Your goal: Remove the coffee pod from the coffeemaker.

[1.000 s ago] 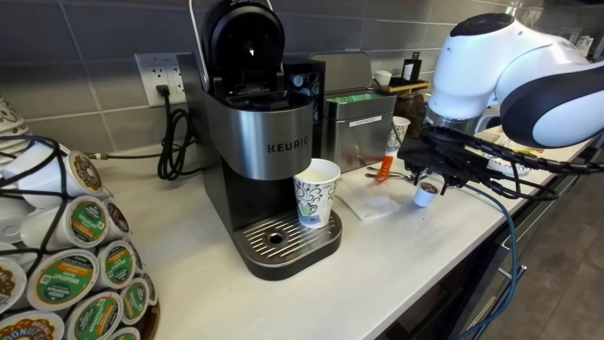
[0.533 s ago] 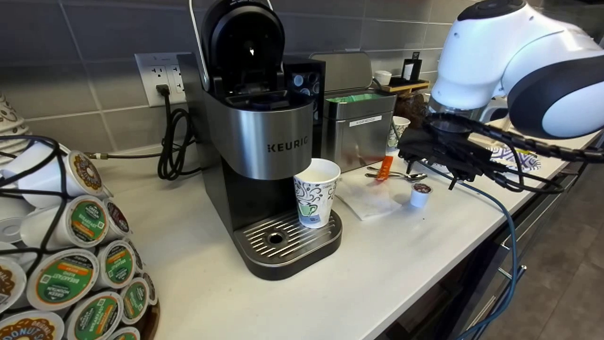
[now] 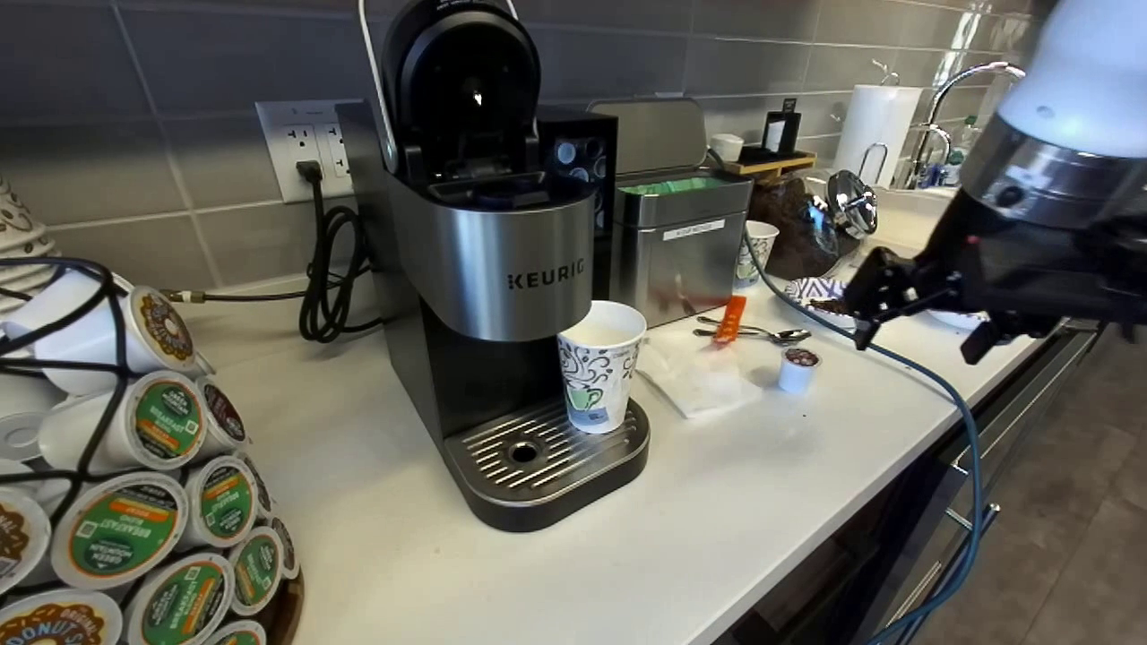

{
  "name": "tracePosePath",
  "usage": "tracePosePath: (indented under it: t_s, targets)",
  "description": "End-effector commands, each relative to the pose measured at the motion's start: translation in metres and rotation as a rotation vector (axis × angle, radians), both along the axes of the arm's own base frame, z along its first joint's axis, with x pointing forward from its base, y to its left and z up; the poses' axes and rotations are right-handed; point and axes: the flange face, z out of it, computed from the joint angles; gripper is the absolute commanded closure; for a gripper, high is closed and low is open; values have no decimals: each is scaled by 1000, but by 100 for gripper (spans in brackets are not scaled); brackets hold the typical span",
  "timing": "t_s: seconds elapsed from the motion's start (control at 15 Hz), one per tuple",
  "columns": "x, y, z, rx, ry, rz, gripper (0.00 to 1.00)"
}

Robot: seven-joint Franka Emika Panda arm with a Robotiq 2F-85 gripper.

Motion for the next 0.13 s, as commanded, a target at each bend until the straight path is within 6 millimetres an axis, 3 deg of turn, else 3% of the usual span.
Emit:
tracePosePath:
  t_s: [0.0,0.07]
  targets:
    - [-17,2,4,-14,-6,50,0]
    - [-32,2,8,-23,-20,86,0]
